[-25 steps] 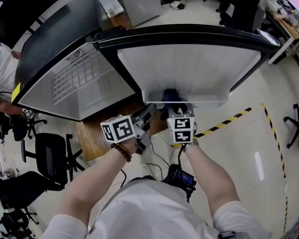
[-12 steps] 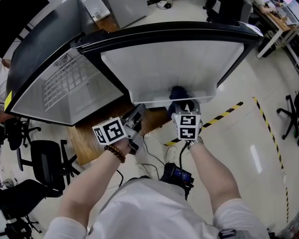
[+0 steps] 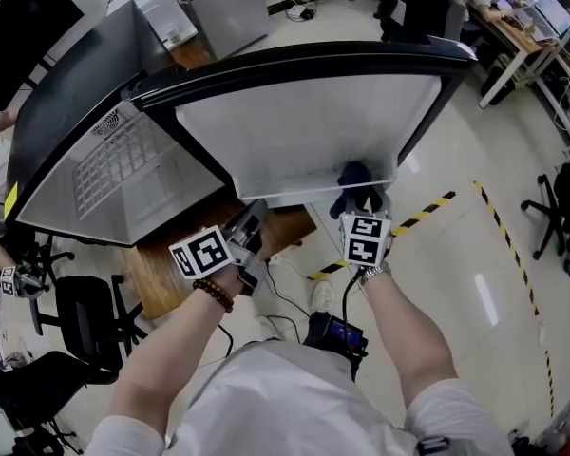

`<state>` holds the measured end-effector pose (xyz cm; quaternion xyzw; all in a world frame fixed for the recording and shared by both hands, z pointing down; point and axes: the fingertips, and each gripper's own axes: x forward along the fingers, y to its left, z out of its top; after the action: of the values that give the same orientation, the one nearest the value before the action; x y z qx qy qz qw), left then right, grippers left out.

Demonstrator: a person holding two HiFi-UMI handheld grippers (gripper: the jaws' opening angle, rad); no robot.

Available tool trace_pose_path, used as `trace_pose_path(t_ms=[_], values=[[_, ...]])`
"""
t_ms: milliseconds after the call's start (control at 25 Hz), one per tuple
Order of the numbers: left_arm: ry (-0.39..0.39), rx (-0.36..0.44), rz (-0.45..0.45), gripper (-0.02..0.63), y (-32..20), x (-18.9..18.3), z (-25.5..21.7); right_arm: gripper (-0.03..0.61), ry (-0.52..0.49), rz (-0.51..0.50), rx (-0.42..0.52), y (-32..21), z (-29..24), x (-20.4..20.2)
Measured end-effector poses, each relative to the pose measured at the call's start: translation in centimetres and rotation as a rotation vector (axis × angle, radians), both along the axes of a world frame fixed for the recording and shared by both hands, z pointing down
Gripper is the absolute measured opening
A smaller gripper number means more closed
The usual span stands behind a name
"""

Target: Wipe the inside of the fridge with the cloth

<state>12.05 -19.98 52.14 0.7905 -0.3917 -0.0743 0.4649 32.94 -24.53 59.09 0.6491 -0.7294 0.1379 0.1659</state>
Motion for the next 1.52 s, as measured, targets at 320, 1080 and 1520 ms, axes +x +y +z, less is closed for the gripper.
trace_pose_path(t_ms=[320,1080,1520], values=[[0.009,0.002,-0.005,0.006,0.1,0.4,-0.1,0.103,-0.021,0.064,-0.005,1.1,-0.4,2.5],[-0.003,0.004,-0.019,0.006,1.3,0.6,1.2,0.103,0.009,0.033,-0.028,5.1,-1.7,5.4],[-0.042,-0.033,-0.043,0.006,1.6,0.6,4.0,0.103,0.027,-0.192,-0.095,10.6,-3.0,1.0]])
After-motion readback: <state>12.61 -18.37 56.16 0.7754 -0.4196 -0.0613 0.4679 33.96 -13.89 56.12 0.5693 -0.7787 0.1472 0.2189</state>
